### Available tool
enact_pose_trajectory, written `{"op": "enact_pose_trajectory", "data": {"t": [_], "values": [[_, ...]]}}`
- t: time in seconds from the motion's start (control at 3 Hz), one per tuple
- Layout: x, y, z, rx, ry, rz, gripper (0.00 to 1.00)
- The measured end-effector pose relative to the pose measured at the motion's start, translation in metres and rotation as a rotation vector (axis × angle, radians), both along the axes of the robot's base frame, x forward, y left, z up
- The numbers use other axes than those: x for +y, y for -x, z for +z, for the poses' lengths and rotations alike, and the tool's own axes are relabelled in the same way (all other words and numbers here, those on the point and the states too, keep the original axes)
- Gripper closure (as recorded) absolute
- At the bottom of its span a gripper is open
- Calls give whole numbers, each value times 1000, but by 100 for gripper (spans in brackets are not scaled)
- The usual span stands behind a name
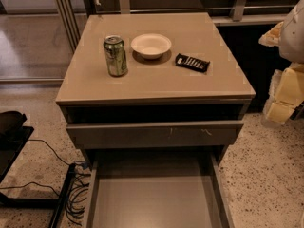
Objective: Place rxbar chocolate into middle drawer
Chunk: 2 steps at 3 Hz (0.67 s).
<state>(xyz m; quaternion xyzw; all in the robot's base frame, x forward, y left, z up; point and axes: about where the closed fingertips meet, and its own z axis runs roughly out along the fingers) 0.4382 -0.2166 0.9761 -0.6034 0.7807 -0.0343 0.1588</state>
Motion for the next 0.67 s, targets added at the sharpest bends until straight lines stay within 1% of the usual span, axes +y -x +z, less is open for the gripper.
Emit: {"op": "enact_pose_trajectory", "data": {"t": [0.33,0.67], "values": [[6,-7,3,-21,-1,12,0],[16,-40,3,-44,-15,17,0]]}}
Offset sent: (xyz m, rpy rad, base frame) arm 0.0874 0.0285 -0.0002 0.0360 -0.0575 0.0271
